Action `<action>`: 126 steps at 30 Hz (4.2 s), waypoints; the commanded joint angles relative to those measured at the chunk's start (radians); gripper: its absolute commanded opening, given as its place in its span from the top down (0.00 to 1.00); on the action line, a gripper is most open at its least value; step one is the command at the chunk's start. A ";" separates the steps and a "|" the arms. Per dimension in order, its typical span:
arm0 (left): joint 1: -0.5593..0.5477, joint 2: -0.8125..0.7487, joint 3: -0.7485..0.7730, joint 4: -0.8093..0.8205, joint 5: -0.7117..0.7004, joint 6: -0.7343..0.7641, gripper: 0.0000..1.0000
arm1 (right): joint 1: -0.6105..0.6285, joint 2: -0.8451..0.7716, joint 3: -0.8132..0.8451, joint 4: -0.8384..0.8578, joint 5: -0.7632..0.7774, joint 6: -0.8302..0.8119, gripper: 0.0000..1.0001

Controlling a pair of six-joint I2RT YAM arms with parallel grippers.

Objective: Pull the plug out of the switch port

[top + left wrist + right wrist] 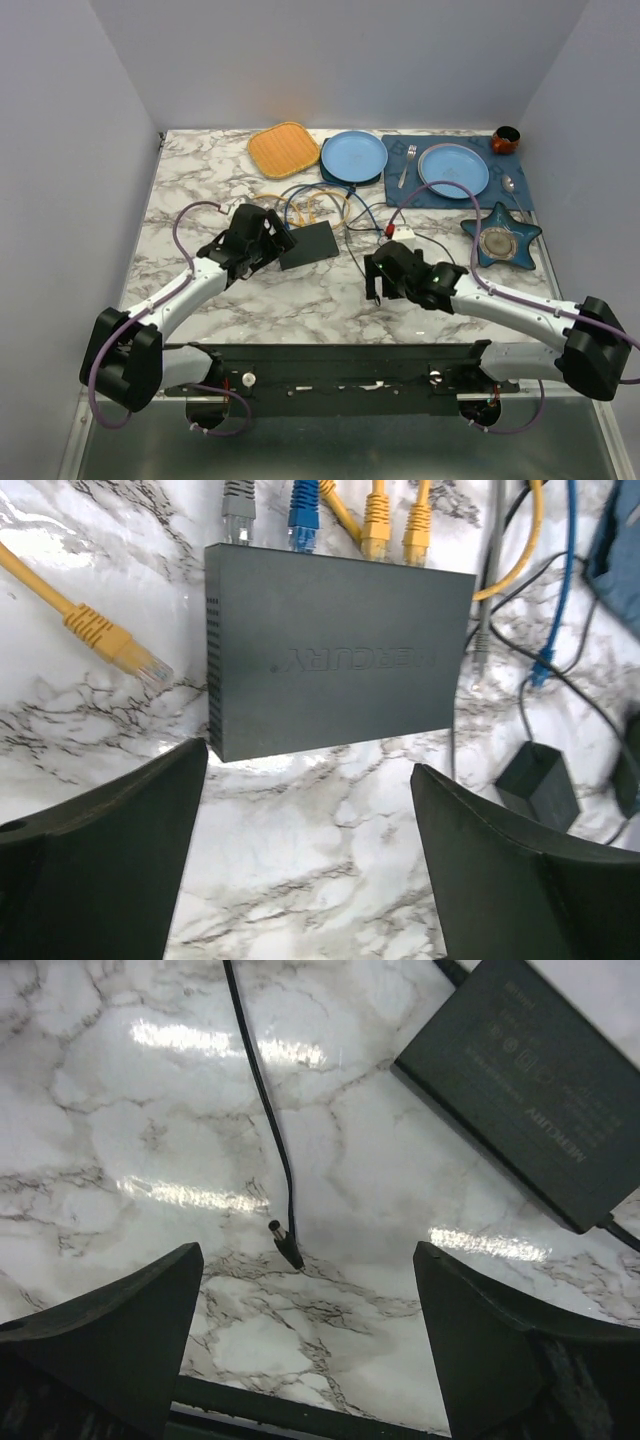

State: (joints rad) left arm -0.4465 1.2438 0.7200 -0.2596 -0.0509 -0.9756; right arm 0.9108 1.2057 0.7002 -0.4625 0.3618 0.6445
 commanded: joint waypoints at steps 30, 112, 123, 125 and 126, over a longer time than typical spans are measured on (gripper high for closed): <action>-0.001 -0.268 -0.245 0.003 0.082 -0.043 0.02 | -0.319 0.445 0.249 -0.110 0.132 -0.051 0.02; -0.348 0.252 -0.076 0.214 0.117 -0.133 0.99 | -0.119 0.683 0.639 0.154 -0.425 -0.126 0.99; -0.400 0.154 -0.010 0.041 -0.070 -0.091 0.98 | -0.116 0.522 0.550 0.091 -0.207 -0.123 0.97; -0.388 0.085 0.013 -0.032 -0.149 -0.077 0.93 | -0.116 0.473 0.495 0.090 -0.146 -0.108 0.96; -0.370 0.066 0.022 -0.047 -0.168 -0.072 0.92 | -0.118 0.459 0.478 0.090 -0.124 -0.103 0.96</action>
State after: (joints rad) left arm -0.7624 1.4330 0.6937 -0.1535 -0.3058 -1.1255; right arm 0.7929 1.7592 1.2049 -0.6582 0.0761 0.5011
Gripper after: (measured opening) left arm 0.069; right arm 0.037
